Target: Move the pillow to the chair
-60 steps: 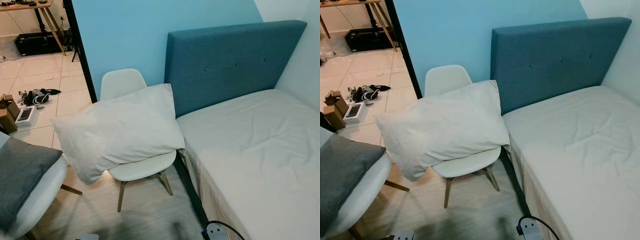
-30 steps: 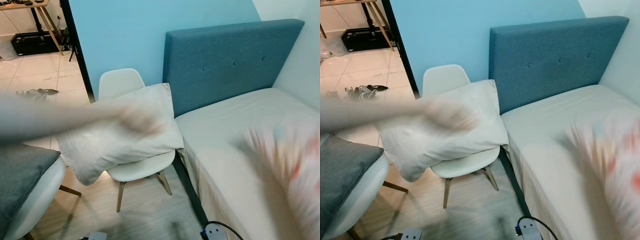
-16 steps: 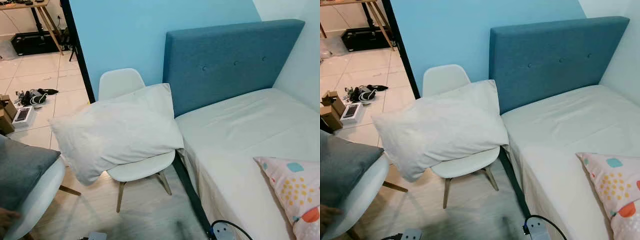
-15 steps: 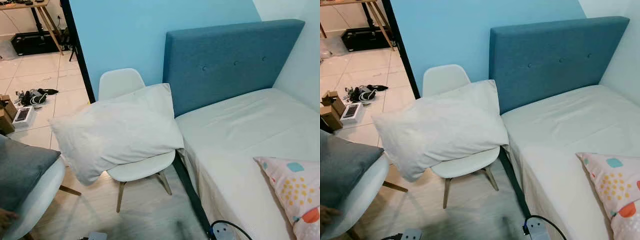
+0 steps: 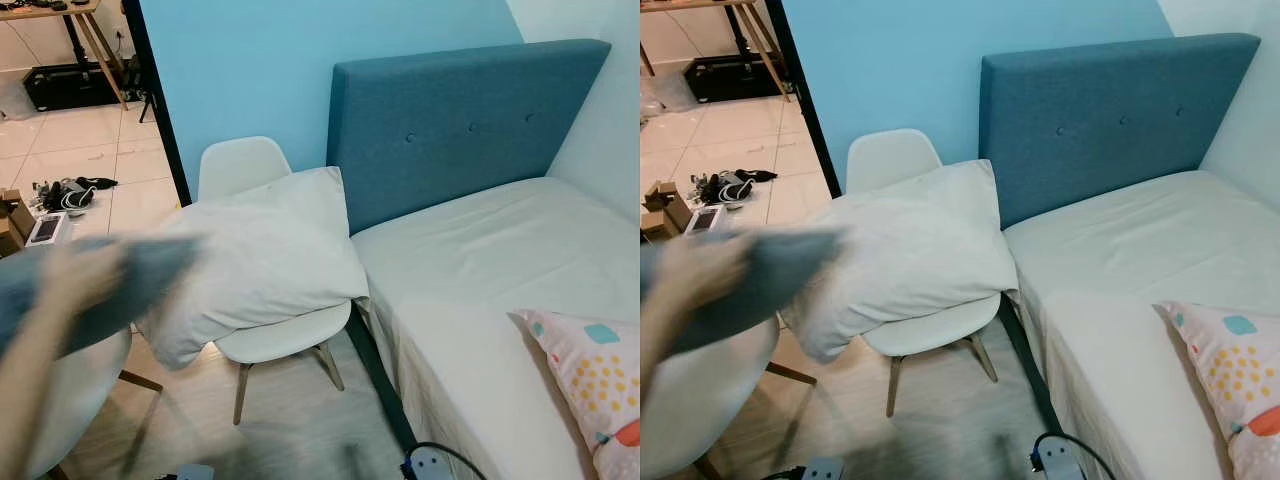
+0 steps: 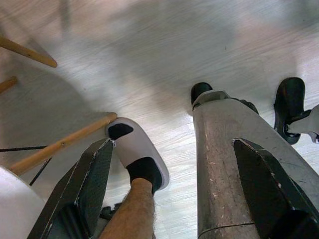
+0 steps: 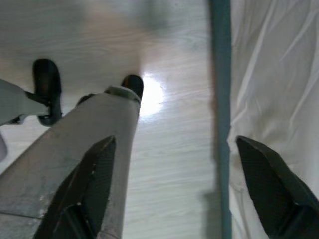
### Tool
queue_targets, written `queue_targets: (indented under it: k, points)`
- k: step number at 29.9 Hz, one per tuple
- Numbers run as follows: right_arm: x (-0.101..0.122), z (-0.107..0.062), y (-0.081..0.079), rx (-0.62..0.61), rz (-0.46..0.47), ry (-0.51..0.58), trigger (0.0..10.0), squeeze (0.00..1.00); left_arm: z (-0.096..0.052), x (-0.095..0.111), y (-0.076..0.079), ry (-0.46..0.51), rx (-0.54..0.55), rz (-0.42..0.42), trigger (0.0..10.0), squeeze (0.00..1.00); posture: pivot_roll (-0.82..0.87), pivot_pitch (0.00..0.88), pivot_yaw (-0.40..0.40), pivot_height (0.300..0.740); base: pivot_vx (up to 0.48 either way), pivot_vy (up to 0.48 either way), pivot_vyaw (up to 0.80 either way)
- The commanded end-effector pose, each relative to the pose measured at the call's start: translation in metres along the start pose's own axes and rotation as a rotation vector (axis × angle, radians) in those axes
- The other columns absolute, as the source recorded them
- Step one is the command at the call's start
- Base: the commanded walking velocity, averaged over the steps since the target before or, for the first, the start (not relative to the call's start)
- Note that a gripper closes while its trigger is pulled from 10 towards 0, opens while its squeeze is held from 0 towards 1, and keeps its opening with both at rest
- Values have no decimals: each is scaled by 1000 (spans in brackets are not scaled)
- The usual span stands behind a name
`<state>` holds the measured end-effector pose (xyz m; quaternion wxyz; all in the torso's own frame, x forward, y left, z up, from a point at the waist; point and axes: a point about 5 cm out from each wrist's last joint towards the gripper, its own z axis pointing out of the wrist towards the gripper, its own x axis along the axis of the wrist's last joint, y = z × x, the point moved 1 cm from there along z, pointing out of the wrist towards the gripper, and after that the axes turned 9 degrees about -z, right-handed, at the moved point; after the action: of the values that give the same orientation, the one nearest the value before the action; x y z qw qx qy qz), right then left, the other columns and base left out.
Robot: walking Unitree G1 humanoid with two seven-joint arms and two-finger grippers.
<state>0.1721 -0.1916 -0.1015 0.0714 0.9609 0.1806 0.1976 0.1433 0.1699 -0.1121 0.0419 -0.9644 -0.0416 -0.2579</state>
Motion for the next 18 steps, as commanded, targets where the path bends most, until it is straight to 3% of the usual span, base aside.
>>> queue_targets:
  k: [1, 12, 18]
  points:
    - [-8, 0, -10, 12, -12, -21, 10000, 0, -4, -21, 4, -78, -17, 14, 10000, 0, -81, 76, -18, 740, 0, 0, 0]
    - [-1, 0, -29, 29, -14, -11, 10000, 0, -4, -21, 4, -78, -19, 15, 10000, 0, -83, 79, -16, 740, 0, 0, 0]
    - [-2, 0, -23, 21, -13, -13, 10000, 0, -4, -21, 5, -77, -20, 17, 10000, 0, -84, 78, -17, 740, 0, 0, 0]
